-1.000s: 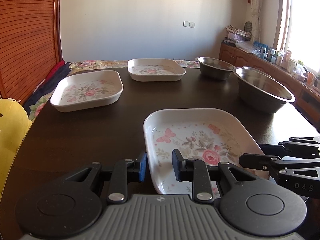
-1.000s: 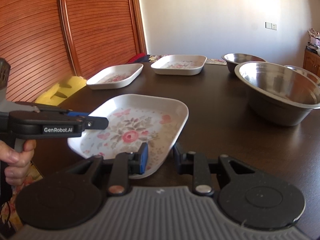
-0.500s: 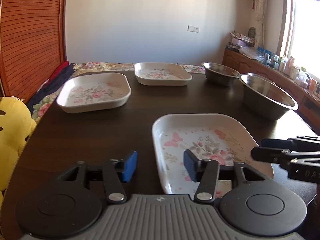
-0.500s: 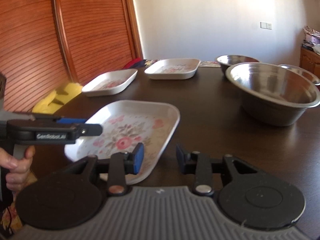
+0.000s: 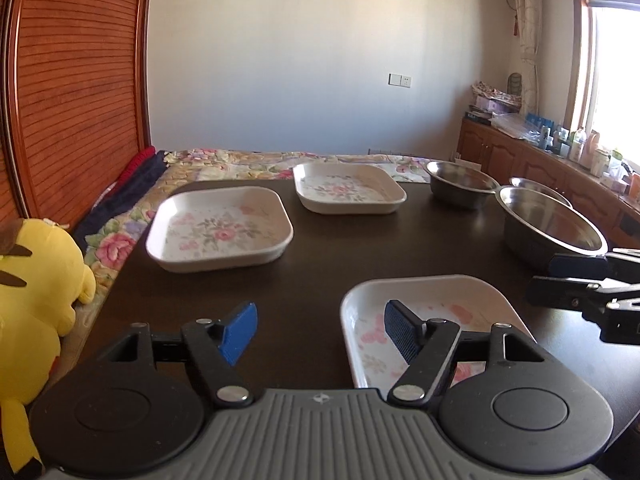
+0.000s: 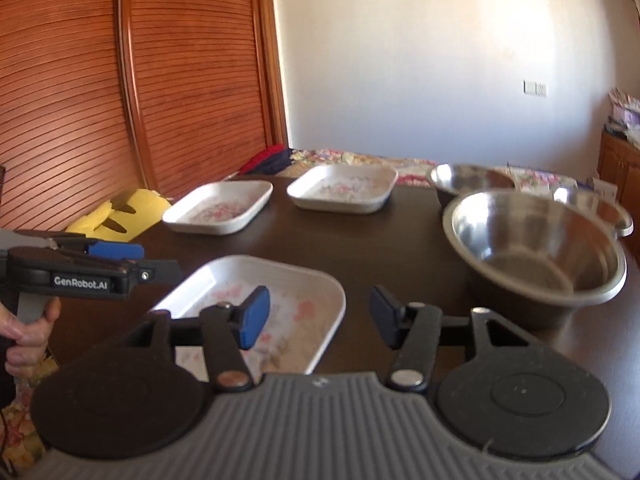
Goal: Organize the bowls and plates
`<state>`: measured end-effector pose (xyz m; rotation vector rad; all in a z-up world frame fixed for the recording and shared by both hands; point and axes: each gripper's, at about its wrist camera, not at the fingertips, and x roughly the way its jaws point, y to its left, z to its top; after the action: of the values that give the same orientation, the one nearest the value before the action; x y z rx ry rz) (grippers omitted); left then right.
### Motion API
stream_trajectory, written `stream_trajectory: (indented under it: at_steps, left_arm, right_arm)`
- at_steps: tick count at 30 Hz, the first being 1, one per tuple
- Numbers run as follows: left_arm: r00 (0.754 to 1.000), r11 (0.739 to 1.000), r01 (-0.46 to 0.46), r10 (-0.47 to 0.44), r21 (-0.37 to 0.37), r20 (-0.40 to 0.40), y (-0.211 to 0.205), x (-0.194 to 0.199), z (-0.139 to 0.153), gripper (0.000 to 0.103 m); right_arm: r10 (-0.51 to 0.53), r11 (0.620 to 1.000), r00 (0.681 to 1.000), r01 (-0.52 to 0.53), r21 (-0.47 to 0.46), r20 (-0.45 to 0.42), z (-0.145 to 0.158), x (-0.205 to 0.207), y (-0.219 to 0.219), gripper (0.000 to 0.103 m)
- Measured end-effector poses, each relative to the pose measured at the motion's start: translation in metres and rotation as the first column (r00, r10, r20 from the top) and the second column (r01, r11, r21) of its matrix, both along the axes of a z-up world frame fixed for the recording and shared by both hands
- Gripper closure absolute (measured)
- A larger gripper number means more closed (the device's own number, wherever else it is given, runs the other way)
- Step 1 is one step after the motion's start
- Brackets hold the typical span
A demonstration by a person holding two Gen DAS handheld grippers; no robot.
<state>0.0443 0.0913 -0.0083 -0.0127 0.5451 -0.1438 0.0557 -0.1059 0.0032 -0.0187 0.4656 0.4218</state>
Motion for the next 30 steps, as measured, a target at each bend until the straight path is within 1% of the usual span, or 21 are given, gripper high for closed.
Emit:
stream_trajectory:
  at_steps: [8,11,14,16,17,19,20,21,22,30]
  left_arm:
    - [1.000,1.000,-0.013,0.012,0.022,0.018,0.010,0.017,0.008,0.028]
    - [1.000,0.999,-0.020,0.020,0.031,0.016,0.015,0.025,0.008,0.026]
    - [1.000,0.999,-0.027,0.026,0.041,0.010,0.020,0.033,0.007,0.022]
    - [1.000,0.999,-0.030,0.030,0.043,0.008,0.025,0.039,0.007,0.021]
    - [0.999,0.998,-0.033,0.032,0.044,0.006,0.027,0.042,0.007,0.020]
    - [0.999,0.998,-0.041,0.040,0.045,0.007,0.033,0.048,0.007,0.018]
    - [0.999,0.998,-0.044,0.043,0.043,0.009,0.035,0.051,0.008,0.017]
    - [0.999,0.998,-0.045,0.045,0.041,0.009,0.039,0.054,0.008,0.017]
    - [0.999,0.998,-0.047,0.046,0.039,0.009,0.042,0.057,0.008,0.017]
    - [0.997,0.996,-0.071,0.071,0.054,0.015,0.069,0.085,0.012,0.016]
  right_arm:
    - [0.050,0.998,0.998,-0.049,-0.027,0.038,0.017,0.020,0.015,0.044]
    - [0.070,0.997,0.997,-0.068,-0.035,0.041,0.019,0.030,0.022,0.040]
    - [0.088,0.995,0.995,-0.086,-0.043,0.044,0.022,0.040,0.029,0.033]
    - [0.097,0.995,0.994,-0.095,-0.043,0.044,0.024,0.047,0.034,0.025]
    - [0.102,0.994,0.994,-0.100,-0.043,0.043,0.024,0.051,0.037,0.022]
    - [0.115,0.992,0.992,-0.113,-0.048,0.044,0.026,0.058,0.042,0.014]
    - [0.121,0.992,0.992,-0.118,-0.054,0.044,0.026,0.062,0.045,0.011]
    - [0.124,0.991,0.991,-0.121,-0.059,0.045,0.027,0.066,0.048,0.006]
    - [0.127,0.990,0.991,-0.124,-0.061,0.046,0.029,0.070,0.050,0.004]
    - [0.170,0.985,0.985,-0.169,-0.040,0.018,0.037,0.103,0.074,0.003]
